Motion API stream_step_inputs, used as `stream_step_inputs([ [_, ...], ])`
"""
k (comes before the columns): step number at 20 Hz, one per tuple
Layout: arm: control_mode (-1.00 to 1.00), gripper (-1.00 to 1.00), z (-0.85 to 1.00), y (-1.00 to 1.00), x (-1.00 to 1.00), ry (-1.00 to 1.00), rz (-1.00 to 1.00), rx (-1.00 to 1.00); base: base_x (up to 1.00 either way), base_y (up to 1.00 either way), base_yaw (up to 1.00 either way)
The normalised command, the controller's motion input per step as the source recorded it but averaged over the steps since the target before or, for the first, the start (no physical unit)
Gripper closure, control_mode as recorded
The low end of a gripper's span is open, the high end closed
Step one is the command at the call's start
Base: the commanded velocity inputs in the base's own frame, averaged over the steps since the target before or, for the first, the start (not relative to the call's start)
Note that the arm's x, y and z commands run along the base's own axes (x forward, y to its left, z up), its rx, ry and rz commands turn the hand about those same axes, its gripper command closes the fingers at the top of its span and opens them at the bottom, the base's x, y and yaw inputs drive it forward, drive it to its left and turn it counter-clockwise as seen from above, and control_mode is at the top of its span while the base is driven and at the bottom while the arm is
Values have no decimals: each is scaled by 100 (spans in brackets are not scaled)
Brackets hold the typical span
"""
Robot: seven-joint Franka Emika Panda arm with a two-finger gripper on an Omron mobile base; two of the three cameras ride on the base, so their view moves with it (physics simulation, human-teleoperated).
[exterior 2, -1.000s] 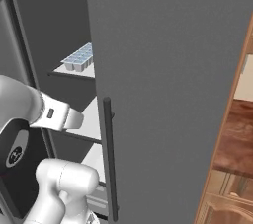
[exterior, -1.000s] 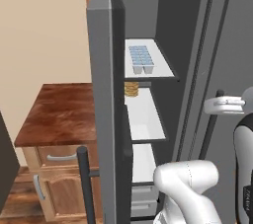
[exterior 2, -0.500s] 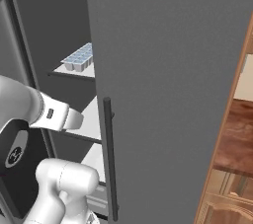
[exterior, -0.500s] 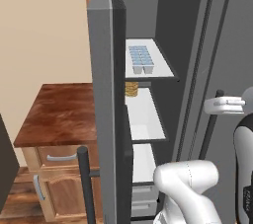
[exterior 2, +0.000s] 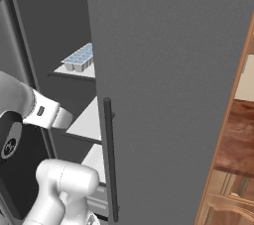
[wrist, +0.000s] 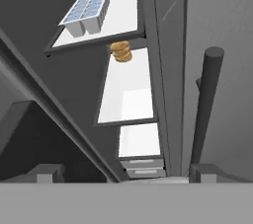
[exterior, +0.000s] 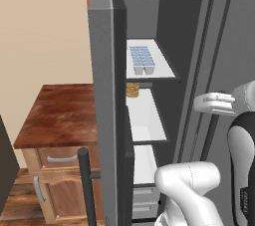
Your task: Open the freezer door, pick up the ice cube tray from the freezer, and place it on the dining counter.
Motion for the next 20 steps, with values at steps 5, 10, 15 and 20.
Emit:
stream_step_inputs([
  [5, -100, -100, 18, 5, 0, 0, -13, 31, 0, 0, 0],
  [10, -100, -100, 2, 11, 27, 0, -23, 30, 0, 0, 0],
  [15, -100, -100, 0, 7, 30, 2, -23, 30, 0, 0, 0],
  [20, -100, -100, 0, 0, 39, 7, -18, 26, 0, 0, 0],
])
